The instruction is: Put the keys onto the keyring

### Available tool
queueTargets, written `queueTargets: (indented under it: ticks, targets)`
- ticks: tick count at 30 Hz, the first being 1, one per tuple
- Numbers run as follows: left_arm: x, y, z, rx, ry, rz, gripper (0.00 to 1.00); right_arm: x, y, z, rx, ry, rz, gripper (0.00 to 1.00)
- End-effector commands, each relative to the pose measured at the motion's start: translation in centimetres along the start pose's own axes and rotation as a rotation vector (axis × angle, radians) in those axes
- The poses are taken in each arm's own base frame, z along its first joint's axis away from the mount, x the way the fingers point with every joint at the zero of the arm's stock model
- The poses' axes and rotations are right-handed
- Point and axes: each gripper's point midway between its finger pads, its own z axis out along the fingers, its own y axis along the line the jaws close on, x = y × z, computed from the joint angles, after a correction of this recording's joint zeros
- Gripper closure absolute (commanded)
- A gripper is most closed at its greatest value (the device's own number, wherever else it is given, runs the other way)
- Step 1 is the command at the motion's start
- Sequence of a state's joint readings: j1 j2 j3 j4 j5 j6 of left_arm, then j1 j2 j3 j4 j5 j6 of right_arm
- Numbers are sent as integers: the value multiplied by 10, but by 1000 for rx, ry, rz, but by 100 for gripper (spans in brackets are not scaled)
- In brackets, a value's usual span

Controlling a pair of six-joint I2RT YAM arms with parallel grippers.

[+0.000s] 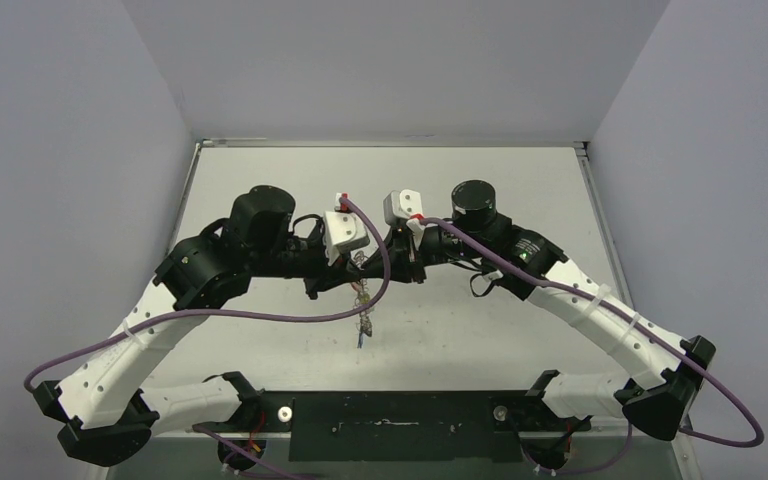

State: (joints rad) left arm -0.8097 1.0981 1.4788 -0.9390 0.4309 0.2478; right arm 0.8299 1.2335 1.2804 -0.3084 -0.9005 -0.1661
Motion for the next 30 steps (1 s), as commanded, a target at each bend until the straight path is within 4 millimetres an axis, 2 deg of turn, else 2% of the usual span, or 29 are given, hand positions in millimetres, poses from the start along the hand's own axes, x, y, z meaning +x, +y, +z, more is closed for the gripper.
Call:
queueTargets:
  ticks: [1, 7, 8, 12, 14, 21, 25, 30]
  targets:
    - [-28, -4, -6, 13, -108, 51, 100, -27, 2, 2, -19, -61, -49, 100]
    - [-25, -2, -8, -13, -125, 43, 100, -34, 2, 0, -4, -97, -51, 100]
    - [-26, 0, -9, -32, -138, 37, 97, -37, 2, -1, 1, -111, -51, 100]
    - [-27, 6, -18, -111, -235, 27, 68, -52, 1, -6, 34, -194, -56, 100]
    - [-29, 7, -23, -145, -297, 28, 64, -61, 1, -9, 51, -249, -62, 100]
    - [-34, 6, -36, -203, -516, 18, 61, -84, 6, -20, 57, -394, -65, 100]
    - [-43, 3, -46, -208, -629, 19, 63, -96, 10, -24, 48, -453, -71, 100]
    - [-48, 4, -47, -210, -654, 26, 70, -99, 11, -25, 43, -459, -65, 100]
